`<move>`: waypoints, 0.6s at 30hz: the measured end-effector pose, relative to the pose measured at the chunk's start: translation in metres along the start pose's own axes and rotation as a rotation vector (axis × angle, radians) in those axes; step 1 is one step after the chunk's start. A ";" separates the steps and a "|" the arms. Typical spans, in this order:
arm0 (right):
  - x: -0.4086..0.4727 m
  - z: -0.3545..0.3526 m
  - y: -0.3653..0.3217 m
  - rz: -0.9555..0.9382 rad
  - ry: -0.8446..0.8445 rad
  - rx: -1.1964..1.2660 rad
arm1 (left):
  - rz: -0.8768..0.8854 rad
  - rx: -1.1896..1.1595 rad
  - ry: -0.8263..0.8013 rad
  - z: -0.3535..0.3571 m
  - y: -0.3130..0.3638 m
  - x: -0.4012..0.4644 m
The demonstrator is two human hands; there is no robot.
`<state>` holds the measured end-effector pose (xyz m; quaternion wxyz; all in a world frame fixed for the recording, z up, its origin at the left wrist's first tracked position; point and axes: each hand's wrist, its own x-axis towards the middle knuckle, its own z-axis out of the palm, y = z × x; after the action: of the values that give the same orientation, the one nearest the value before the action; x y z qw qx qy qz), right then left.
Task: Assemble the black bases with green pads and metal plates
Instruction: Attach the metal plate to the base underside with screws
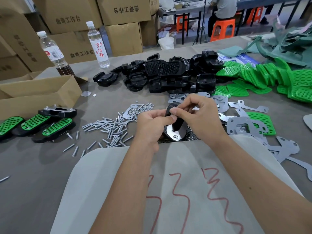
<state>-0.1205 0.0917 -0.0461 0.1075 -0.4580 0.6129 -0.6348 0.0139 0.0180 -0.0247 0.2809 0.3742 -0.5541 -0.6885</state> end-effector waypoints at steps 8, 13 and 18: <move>-0.002 -0.005 -0.001 0.042 -0.128 0.044 | -0.054 -0.053 0.042 -0.002 -0.001 0.005; -0.001 -0.007 0.002 0.047 -0.074 0.064 | -0.065 -0.088 0.055 -0.004 -0.003 0.008; -0.001 -0.005 0.000 0.044 -0.046 0.043 | -0.067 -0.106 0.059 -0.004 -0.003 0.009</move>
<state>-0.1238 0.0955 -0.0458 0.1454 -0.4565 0.6066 -0.6344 0.0123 0.0086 -0.0297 0.2934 0.3975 -0.4955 -0.7144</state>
